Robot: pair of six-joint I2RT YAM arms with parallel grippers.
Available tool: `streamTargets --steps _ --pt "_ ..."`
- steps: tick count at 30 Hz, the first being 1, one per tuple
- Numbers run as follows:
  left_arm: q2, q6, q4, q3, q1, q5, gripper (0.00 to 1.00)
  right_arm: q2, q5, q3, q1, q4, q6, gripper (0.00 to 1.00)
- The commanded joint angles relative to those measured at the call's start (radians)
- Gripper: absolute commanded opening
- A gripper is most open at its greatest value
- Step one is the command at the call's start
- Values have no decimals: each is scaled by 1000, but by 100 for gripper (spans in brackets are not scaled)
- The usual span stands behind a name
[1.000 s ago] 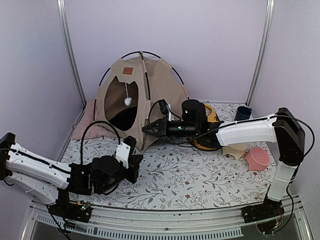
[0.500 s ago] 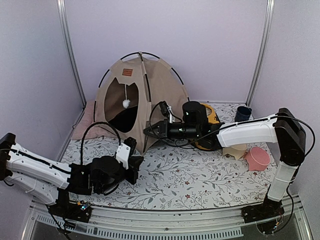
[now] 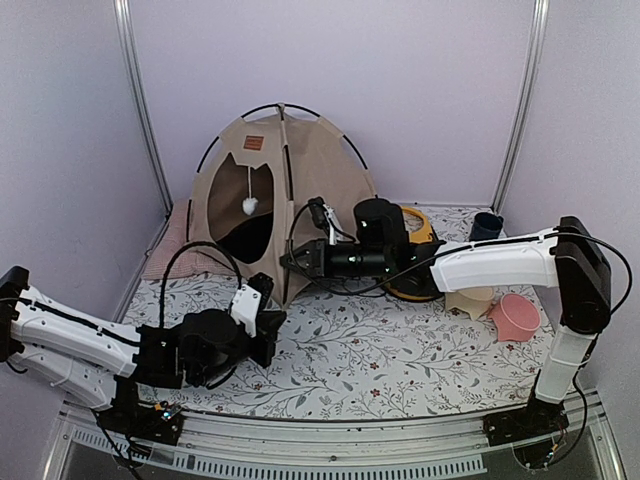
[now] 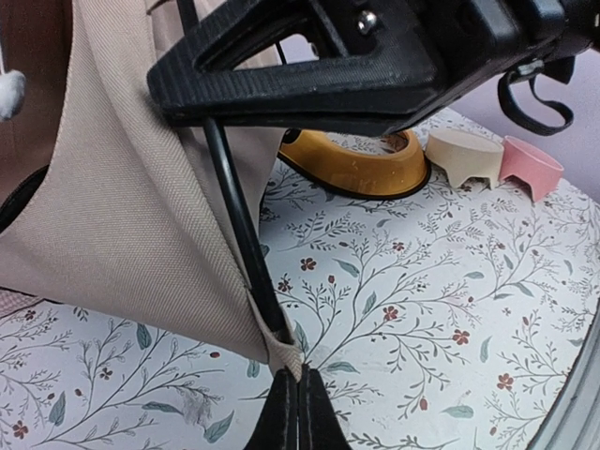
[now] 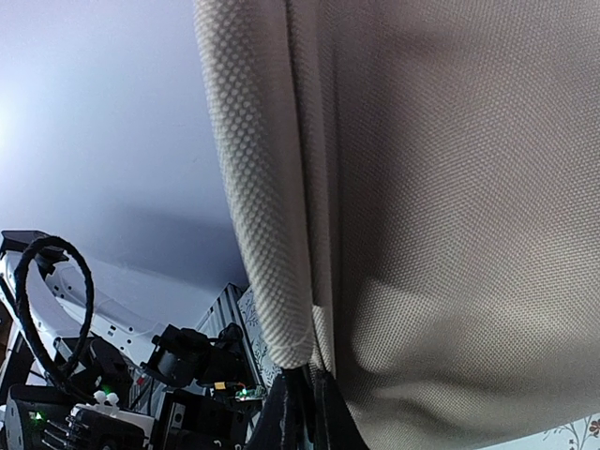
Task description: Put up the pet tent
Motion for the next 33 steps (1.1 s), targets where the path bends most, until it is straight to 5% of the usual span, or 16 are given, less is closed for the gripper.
streamTargets --steps 1,13,33 --pt "-23 12 -71 7 -19 162 0 16 234 45 -46 46 -29 0" --pt "-51 -10 -66 35 56 220 0 53 165 60 -7 -2 -64 0" --pt "-125 -146 -202 109 255 201 28 54 147 16 6 -64 -109 0"
